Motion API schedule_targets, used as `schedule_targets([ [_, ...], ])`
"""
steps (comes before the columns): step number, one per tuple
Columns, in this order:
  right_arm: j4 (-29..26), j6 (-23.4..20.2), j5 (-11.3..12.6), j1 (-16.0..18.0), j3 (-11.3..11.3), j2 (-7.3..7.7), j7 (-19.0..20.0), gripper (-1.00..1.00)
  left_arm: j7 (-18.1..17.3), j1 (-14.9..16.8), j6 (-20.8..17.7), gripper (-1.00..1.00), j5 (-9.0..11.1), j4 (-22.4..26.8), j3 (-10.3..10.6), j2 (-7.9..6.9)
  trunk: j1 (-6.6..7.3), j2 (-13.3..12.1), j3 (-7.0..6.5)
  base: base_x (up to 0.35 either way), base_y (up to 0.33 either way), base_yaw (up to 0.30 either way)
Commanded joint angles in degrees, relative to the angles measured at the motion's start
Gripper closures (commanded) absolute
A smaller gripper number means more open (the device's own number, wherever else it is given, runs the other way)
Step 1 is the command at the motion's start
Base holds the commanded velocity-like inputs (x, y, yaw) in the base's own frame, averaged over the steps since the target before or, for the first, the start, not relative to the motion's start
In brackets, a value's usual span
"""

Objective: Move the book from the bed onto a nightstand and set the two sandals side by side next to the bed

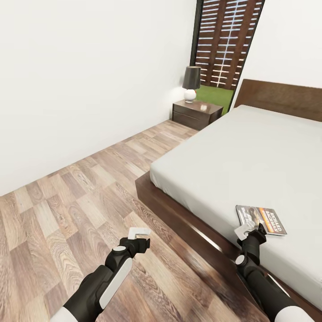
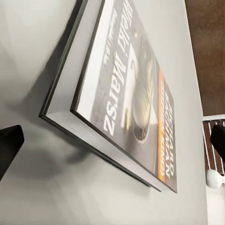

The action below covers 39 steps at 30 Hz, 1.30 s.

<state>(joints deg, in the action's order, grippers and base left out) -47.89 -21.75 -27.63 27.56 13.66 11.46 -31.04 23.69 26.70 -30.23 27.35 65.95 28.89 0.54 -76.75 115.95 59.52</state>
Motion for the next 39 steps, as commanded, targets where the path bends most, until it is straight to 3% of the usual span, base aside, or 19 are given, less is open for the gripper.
schedule_targets([
  [1,-0.01,-0.48,-0.32,0.04,0.23,0.06,-0.16,-1.0,0.56,0.04,-0.1,-1.0,0.6,0.08,0.13,-0.02,0.01,0.02,0.04,-0.001,0.0,0.0],
  [12,-0.01,-0.48,-0.32,0.04,0.23,0.06,-0.16,-1.0,0.65,0.06,-0.1,-1.0,0.6,0.12,0.36,-0.03,0.01,0.02,0.04,0.06,-0.011,0.0],
  [13,-0.01,-0.48,-0.32,0.04,0.23,0.06,-0.16,1.0,0.65,0.07,-0.1,-1.0,0.6,0.11,0.36,-0.03,0.01,0.02,0.04,0.012,-0.003,0.0],
  [39,-0.01,-0.31,-0.32,0.04,0.49,0.06,-0.16,1.0,0.65,0.03,-0.13,-1.0,0.6,0.15,0.46,-0.01,0.01,0.02,0.04,0.001,0.0,0.0],
])
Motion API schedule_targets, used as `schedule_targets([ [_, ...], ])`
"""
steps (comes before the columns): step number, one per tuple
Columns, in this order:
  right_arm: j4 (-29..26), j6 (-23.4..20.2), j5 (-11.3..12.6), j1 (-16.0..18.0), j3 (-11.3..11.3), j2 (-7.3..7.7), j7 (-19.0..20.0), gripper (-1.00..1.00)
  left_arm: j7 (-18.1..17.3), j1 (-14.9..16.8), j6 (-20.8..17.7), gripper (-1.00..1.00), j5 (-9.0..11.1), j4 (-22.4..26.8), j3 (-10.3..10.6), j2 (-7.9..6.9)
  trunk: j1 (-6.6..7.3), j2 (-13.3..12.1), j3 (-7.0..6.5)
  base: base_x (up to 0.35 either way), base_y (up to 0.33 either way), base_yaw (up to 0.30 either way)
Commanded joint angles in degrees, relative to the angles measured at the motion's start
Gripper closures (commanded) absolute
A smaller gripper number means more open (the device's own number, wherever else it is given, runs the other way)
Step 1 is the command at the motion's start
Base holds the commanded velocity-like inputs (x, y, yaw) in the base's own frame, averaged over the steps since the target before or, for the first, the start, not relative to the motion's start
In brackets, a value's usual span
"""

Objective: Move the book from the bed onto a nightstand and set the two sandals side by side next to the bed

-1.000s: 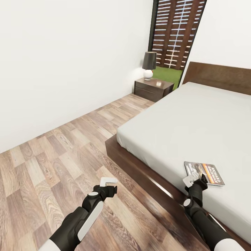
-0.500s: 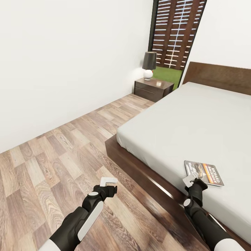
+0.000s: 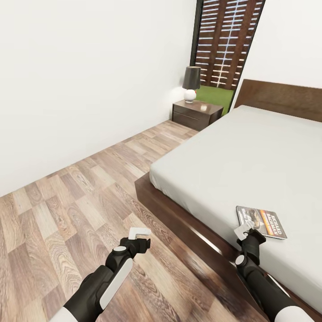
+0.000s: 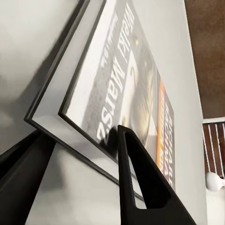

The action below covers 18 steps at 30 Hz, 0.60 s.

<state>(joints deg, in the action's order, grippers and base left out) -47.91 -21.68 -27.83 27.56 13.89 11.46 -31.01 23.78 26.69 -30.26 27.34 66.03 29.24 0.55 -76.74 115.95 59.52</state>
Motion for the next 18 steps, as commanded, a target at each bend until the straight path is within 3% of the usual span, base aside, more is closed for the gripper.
schedule_targets([
  [1,0.01,-0.38,-0.12,0.04,0.32,0.06,-0.16,1.0,0.56,0.07,-0.13,-1.0,0.6,0.07,0.07,-0.02,0.23,-0.38,-0.14,0.0,0.0,0.0],
  [10,-0.02,-0.12,-0.15,0.04,0.43,0.06,-0.19,1.0,0.56,0.05,-0.15,-1.0,0.6,0.02,-0.05,-0.02,2.2,-3.99,-1.75,0.0,0.0,0.018],
  [18,-0.07,-0.03,-0.12,0.04,0.43,0.06,-0.43,1.0,0.49,0.06,-0.25,-1.0,0.6,0.0,-0.06,-0.02,3.96,-7.2,-3.19,0.0,0.0,0.235],
])
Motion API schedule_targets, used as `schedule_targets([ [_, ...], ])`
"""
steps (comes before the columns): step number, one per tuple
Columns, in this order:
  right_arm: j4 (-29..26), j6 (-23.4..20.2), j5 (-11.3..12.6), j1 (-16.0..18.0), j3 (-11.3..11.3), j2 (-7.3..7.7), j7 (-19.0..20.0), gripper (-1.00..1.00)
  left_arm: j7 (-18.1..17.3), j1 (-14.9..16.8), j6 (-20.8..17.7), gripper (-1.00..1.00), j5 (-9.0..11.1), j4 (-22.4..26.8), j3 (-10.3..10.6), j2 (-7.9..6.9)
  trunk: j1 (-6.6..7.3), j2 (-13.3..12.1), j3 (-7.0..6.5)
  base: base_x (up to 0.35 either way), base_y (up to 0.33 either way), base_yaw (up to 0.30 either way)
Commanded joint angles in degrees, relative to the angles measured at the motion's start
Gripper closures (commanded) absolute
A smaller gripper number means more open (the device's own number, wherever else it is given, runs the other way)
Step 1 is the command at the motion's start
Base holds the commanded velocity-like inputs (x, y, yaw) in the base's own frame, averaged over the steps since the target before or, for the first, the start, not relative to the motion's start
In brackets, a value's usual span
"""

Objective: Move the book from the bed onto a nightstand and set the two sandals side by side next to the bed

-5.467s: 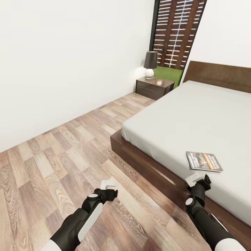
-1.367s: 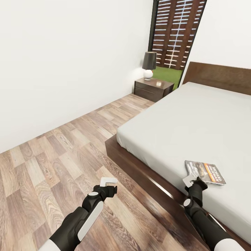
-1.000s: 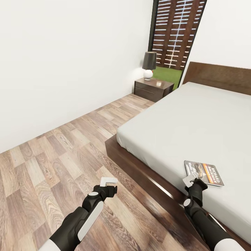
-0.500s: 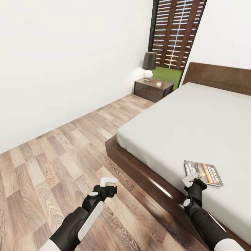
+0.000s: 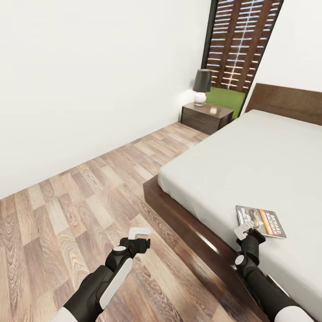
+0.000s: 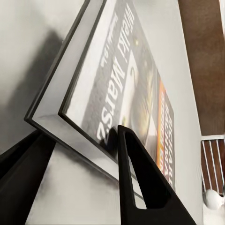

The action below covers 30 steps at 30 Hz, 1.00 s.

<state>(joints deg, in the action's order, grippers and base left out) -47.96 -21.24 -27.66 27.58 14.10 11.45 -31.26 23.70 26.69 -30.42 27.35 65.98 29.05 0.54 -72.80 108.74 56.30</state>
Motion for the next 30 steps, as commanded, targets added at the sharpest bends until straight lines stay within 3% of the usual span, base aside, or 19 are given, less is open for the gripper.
schedule_targets([
  [1,-0.02,-0.47,-0.26,0.02,0.22,0.07,-0.3,1.0,0.56,0.05,-0.12,-1.0,0.6,0.04,0.13,-0.01,0.23,-0.4,-0.14,0.0,0.0,0.276],
  [9,-1.07,-0.36,-0.05,0.02,0.14,0.07,-3.26,1.0,0.55,0.06,-0.25,-1.0,0.6,0.03,0.13,0.07,1.99,-3.6,-1.58,0.0,0.0,0.281],
  [17,-3.93,5.18,0.03,0.02,-0.03,0.07,-7.83,1.0,0.55,0.04,-0.32,-1.0,0.6,0.03,0.07,0.08,3.75,-6.81,-3.15,0.0,0.0,0.281],
  [25,-6.86,6.23,0.14,0.02,-0.16,0.09,-10.11,1.0,0.55,0.05,-0.34,-1.0,0.6,0.03,0.05,0.08,5.5,-10.02,-4.84,0.0,0.0,0.281],
  [30,-14.2,5.74,1.06,0.02,-0.2,0.12,-8.55,1.0,0.55,0.05,-0.34,-1.0,0.64,0.03,0.05,0.08,6.6,-12.03,-5.78,0.0,0.0,0.283],
])
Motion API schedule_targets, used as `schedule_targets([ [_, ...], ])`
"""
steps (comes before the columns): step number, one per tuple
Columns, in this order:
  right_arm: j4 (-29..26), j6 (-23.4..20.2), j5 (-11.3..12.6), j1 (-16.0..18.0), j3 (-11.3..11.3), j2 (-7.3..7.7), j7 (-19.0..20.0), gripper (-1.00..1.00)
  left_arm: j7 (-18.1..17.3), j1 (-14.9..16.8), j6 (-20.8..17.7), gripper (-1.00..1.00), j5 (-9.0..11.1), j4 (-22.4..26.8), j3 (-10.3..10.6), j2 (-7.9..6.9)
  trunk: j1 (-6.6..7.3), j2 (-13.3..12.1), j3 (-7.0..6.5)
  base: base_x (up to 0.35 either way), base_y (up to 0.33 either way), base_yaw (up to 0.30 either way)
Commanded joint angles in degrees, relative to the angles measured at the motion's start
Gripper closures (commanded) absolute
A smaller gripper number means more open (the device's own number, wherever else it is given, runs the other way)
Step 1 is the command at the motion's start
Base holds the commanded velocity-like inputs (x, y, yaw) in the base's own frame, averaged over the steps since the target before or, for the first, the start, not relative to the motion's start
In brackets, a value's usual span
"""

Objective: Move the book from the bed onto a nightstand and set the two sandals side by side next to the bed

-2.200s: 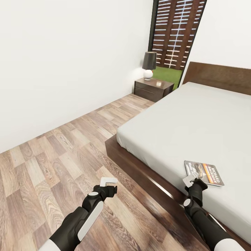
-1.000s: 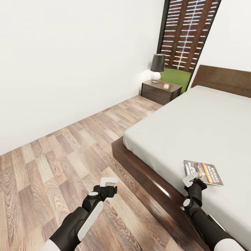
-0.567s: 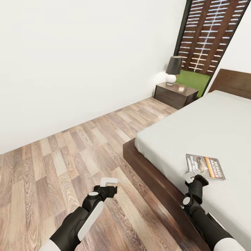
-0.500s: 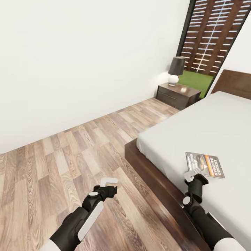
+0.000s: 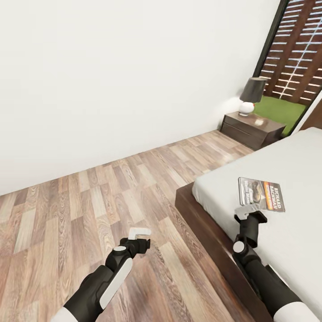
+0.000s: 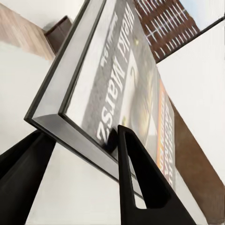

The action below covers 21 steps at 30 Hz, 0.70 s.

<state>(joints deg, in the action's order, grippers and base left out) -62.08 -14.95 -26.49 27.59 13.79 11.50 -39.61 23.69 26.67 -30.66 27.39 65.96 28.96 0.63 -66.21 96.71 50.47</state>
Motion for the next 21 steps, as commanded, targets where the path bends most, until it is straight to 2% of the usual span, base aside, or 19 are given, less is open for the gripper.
schedule_targets([
  [1,-0.92,-0.68,-0.02,0.01,0.11,0.06,0.29,1.0,0.56,0.06,-0.1,-1.0,0.61,0.05,0.13,0.0,0.23,-0.39,-0.14,0.0,0.0,0.284],
  [4,-3.7,-1.77,1.21,0.01,0.12,0.03,2.53,1.0,0.55,0.07,-0.1,-1.0,0.63,0.05,0.13,0.05,0.89,-1.6,-0.68,0.0,0.0,0.285],
  [5,-4.88,-2.41,2.53,0.01,0.14,0.02,3.85,1.0,0.52,0.07,-0.1,-1.0,0.64,0.05,0.13,0.06,1.11,-2.0,-0.86,0.0,0.0,0.285],
  [6,-7.8,-3.15,6.5,0.01,0.17,0.02,7.04,1.0,0.5,0.06,-0.1,-1.0,0.64,0.05,0.13,0.07,1.33,-2.4,-1.04,0.0,0.0,0.285],
  [7,-8.61,-3.26,7.7,0.01,0.17,0.01,8.0,1.0,0.49,0.05,-0.1,-1.0,0.65,0.05,0.13,0.07,1.55,-2.8,-1.22,0.0,0.0,0.285],
  [8,-10.14,-3.41,10.23,0.01,0.18,0.01,10.11,1.0,0.49,0.05,-0.1,-1.0,0.65,0.05,0.13,0.07,1.77,-3.2,-1.4,0.0,0.0,0.285],
  [9,-12.03,-3.56,14.25,0.01,0.22,0.01,13.76,1.0,0.45,0.05,-0.1,-1.0,0.65,0.05,0.11,0.07,1.99,-3.6,-1.58,0.0,0.0,0.285],
  [12,-13.83,-4.99,20.0,0.01,0.32,-0.04,19.99,1.0,0.34,0.05,-0.08,-1.0,0.68,-0.02,0.09,0.13,2.65,-4.81,-2.12,0.0,0.0,0.285],
  [15,-15.27,-8.09,21.35,0.01,0.57,-0.4,21.64,1.0,0.37,0.07,-0.06,-1.0,0.69,-0.03,0.12,0.2,3.3,-6.01,-2.69,0.0,0.0,0.285],
  [18,-19.24,-13.07,21.89,0.01,1.95,-3.68,22.4,1.0,0.28,0.05,-0.08,-1.0,0.8,-0.04,0.13,0.24,3.96,-7.21,-3.28,0.0,0.0,0.285],
  [19,-19.52,-13.71,21.92,0.01,2.16,-4.26,22.43,1.0,0.27,0.05,-0.08,-1.0,0.81,-0.04,0.13,0.24,4.18,-7.61,-3.48,0.0,0.0,0.285],
  [21,-20.06,-16.19,21.91,0.01,3.23,-7.72,23.43,1.0,0.18,0.05,-0.09,-1.0,0.82,-0.04,0.13,0.21,4.62,-8.42,-3.88,0.0,0.0,0.285],
])
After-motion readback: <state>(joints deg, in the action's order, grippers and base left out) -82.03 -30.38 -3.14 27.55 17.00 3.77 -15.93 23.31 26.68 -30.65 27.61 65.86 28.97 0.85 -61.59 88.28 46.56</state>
